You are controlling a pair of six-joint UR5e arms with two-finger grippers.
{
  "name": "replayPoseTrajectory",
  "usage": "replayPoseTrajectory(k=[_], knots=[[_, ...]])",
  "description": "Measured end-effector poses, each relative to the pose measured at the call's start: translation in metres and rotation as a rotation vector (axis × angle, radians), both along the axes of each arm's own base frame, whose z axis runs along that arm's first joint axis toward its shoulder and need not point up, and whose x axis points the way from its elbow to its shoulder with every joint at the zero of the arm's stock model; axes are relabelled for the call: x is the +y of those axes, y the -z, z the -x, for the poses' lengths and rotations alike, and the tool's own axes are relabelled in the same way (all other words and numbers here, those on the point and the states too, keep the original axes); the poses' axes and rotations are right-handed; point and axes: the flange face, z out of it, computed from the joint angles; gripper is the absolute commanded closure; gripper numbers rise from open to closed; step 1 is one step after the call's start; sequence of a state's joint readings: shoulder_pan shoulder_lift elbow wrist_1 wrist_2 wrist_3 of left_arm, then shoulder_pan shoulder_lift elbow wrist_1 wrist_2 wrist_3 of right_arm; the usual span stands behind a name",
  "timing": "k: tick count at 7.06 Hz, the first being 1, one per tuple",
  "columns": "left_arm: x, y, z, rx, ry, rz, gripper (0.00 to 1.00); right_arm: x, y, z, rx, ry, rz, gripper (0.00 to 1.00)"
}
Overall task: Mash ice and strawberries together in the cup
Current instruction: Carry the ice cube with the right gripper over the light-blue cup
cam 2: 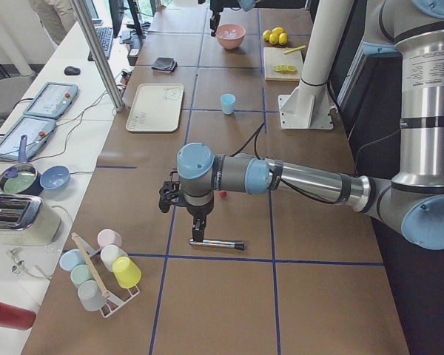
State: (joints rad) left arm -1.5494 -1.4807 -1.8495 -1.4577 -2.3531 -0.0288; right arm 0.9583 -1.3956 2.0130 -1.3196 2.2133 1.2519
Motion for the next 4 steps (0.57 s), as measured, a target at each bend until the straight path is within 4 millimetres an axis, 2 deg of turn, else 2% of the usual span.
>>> replayPoseTrajectory(k=[2, 3, 4], knots=[[0.000, 0.001, 0.000, 0.001, 0.000, -0.007, 0.00, 0.025, 0.079, 0.093, -0.089, -0.036, 0.072, 0.99], [0.000, 0.004, -0.001, 0.010, -0.001, -0.011, 0.00, 0.045, 0.108, 0.137, -0.115, -0.055, 0.100, 0.99], [0.001, 0.008, -0.003, 0.044, -0.003, -0.013, 0.00, 0.067, 0.124, 0.181, -0.120, -0.079, 0.113, 0.99]])
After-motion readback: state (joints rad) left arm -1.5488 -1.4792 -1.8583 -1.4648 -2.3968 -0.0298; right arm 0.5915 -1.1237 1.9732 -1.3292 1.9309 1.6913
